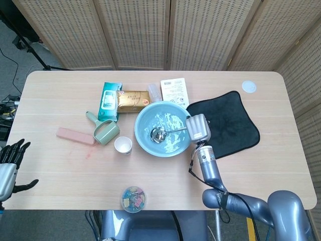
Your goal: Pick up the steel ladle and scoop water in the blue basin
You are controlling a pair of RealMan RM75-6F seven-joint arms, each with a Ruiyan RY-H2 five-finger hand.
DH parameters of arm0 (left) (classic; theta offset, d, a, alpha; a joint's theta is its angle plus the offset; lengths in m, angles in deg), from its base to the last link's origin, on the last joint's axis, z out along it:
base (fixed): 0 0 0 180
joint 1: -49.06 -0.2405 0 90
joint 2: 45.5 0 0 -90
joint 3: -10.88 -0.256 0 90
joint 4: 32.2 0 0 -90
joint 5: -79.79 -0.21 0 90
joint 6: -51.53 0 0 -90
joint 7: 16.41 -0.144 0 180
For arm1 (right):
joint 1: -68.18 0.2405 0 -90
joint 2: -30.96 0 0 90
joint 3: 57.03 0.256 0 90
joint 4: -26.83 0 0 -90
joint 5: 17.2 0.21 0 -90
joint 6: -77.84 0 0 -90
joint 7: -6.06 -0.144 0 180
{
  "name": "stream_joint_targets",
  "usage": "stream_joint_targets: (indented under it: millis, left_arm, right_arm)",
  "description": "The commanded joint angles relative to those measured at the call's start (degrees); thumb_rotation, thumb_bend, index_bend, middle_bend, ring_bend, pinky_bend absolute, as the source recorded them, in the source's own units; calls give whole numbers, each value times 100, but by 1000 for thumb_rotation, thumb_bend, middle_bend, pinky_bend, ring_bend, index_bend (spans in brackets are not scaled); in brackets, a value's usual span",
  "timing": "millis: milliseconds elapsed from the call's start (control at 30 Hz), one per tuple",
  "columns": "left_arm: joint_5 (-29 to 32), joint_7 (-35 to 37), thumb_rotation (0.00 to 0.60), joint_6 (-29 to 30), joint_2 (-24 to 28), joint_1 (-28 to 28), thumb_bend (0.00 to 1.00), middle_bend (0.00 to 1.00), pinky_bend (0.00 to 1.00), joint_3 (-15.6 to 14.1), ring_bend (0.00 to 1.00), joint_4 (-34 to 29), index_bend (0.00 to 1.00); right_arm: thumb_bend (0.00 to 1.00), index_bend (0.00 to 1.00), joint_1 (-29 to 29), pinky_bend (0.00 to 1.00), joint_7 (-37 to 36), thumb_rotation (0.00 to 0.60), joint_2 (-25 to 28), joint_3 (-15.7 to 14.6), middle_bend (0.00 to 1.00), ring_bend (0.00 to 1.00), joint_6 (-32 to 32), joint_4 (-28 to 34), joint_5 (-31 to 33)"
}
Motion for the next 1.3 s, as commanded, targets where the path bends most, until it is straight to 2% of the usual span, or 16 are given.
stream_joint_targets:
  millis: [33, 400, 667, 800, 1000, 1300]
  left_arm:
    - [-14, -2, 600, 1, -3, -2, 0, 0, 0, -11, 0, -5, 0]
    - [-20, -1, 600, -3, -2, 1, 0, 0, 0, -24, 0, 1, 0]
    - [-30, 7, 600, 18, -1, -5, 0, 0, 0, -26, 0, 8, 0]
    - [-36, 12, 600, 20, 0, -7, 0, 0, 0, -31, 0, 11, 0]
    - [-79, 15, 600, 48, 2, -15, 0, 0, 0, -45, 0, 5, 0]
    - [-105, 46, 600, 78, 10, -28, 0, 0, 0, -53, 0, 15, 0]
  right_arm:
    - [1000, 819, -99, 1000, 724, 600, 355, 527, 974, 882, 249, 1096, 1387]
    - [1000, 819, 182, 1000, 645, 600, 608, 1061, 976, 883, 613, 1701, 2497]
    - [1000, 820, 426, 1000, 414, 600, 809, 1329, 976, 884, 777, 1927, 2819]
    - [1000, 820, 529, 1000, 369, 600, 915, 1283, 976, 883, 885, 2030, 2806]
    - [1000, 820, 606, 1000, 193, 600, 1010, 998, 976, 883, 1006, 2062, 2407]
    - [1000, 820, 719, 1000, 216, 600, 1086, 768, 976, 883, 1153, 2054, 2389]
